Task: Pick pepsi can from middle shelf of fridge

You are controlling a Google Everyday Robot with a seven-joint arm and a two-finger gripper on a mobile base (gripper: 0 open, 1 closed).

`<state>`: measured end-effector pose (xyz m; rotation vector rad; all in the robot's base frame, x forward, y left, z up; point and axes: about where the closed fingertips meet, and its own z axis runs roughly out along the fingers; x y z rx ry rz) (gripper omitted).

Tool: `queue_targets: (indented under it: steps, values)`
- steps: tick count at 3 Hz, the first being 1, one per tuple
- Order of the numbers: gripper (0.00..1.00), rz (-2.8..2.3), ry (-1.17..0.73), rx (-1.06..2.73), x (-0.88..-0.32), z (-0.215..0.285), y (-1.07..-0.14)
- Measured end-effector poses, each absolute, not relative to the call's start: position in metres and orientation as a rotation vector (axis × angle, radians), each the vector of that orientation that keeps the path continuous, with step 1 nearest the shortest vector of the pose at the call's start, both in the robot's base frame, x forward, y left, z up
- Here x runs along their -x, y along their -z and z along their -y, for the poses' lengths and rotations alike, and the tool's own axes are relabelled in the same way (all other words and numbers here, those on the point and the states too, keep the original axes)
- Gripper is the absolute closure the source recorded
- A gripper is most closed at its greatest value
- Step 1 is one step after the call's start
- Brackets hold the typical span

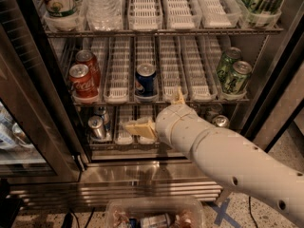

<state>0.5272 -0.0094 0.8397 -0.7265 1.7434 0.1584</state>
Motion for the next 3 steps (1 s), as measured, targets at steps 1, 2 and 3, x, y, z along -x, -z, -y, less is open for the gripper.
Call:
queue_targets:
  steps: [1,2,3]
  values:
    - [0.00,-1.713,-0.196,0.647,-0.5315,0.0019,-0.8351]
    - [0.00,-1.690,-0.184,0.586,-0.5298,0.0038,-0.8334]
    - [0.00,-1.690,-0.184,0.586,-0.5298,0.0038,-0.8334]
